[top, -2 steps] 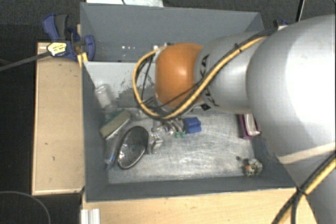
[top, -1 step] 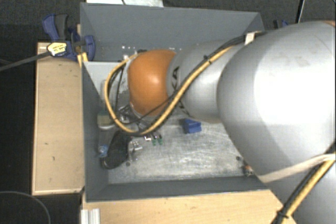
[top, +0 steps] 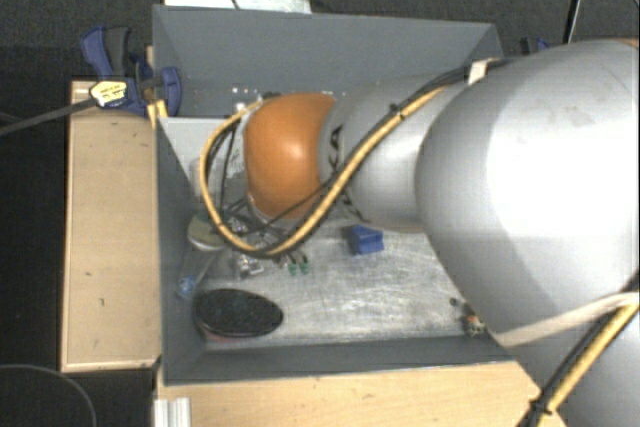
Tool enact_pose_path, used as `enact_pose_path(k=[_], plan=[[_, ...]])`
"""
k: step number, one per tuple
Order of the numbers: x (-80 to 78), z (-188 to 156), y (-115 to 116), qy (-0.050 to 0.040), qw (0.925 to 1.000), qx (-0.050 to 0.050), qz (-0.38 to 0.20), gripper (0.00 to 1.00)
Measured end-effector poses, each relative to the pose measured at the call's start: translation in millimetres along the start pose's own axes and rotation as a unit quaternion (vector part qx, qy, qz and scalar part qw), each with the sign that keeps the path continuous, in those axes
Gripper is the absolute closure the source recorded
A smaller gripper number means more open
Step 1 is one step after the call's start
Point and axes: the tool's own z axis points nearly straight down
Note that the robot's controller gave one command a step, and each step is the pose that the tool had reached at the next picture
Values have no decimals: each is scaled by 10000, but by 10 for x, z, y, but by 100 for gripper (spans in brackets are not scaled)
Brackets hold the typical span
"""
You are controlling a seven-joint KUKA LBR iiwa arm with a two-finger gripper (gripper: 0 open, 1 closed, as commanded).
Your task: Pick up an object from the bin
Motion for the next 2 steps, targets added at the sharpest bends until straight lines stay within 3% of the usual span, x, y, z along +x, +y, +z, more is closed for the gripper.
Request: enact_pose_path(k=[1,2], plan=[[148,-38,-637,32,9912,12,1322,100],[147,-38,-615,32,9914,3,1305,0]])
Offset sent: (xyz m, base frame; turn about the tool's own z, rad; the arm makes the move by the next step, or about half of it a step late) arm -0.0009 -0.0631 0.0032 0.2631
